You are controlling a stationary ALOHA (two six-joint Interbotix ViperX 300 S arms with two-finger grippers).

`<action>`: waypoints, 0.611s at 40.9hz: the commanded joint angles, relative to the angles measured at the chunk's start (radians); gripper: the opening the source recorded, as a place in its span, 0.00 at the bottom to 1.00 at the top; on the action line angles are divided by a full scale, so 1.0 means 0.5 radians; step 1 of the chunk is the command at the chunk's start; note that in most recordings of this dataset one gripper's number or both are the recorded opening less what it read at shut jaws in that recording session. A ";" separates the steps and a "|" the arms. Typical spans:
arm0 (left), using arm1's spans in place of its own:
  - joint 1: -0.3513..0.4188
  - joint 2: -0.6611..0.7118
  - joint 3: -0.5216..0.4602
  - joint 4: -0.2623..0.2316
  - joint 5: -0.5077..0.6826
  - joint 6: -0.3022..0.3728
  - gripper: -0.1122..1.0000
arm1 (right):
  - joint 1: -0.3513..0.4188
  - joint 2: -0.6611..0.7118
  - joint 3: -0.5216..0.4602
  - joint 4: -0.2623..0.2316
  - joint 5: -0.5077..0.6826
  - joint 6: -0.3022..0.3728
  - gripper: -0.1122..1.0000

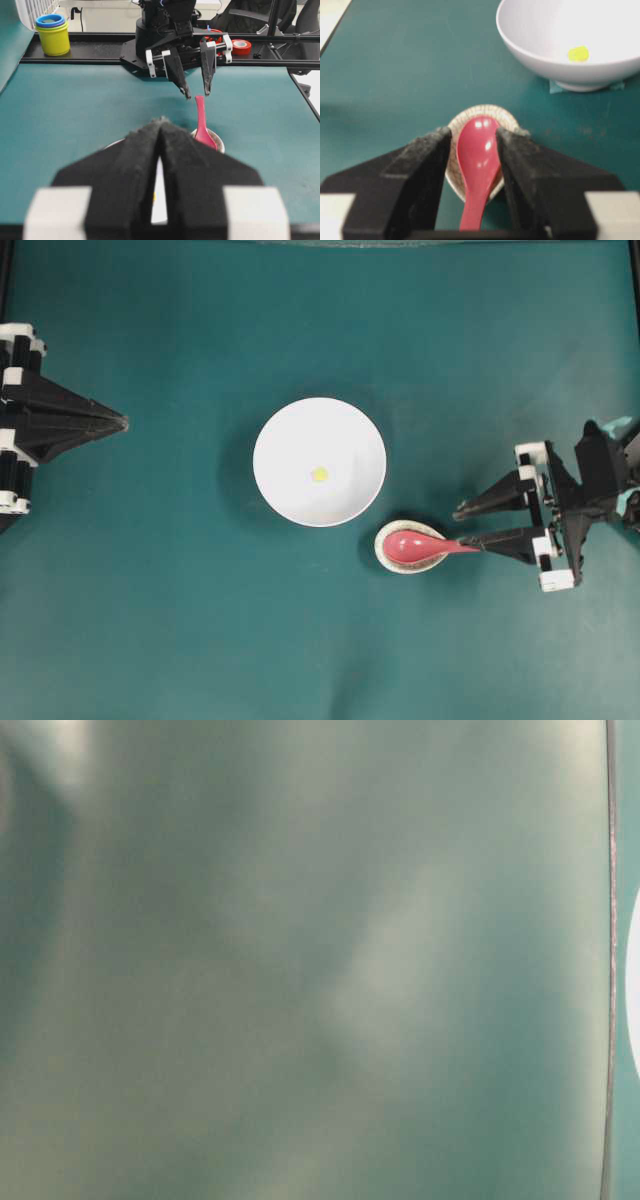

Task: Scoop the yellow hexagonal prism block from the bowl with a spoon using the right arm.
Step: 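Move the right gripper to the pink spoon handle in the rest, then close the right gripper on the pink spoon handle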

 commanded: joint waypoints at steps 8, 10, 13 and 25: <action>0.000 0.018 -0.052 0.006 -0.025 -0.003 0.09 | 0.166 0.187 -0.040 0.193 -0.202 0.000 0.54; 0.003 0.018 -0.055 0.003 -0.025 -0.006 0.09 | 0.193 0.221 -0.040 0.224 -0.227 0.000 0.54; 0.003 0.018 -0.058 0.006 -0.025 -0.009 0.09 | 0.233 0.264 -0.040 0.264 -0.261 0.000 0.54; 0.000 0.018 -0.064 0.003 -0.028 -0.012 0.09 | 0.307 0.423 -0.043 0.322 -0.353 0.000 0.54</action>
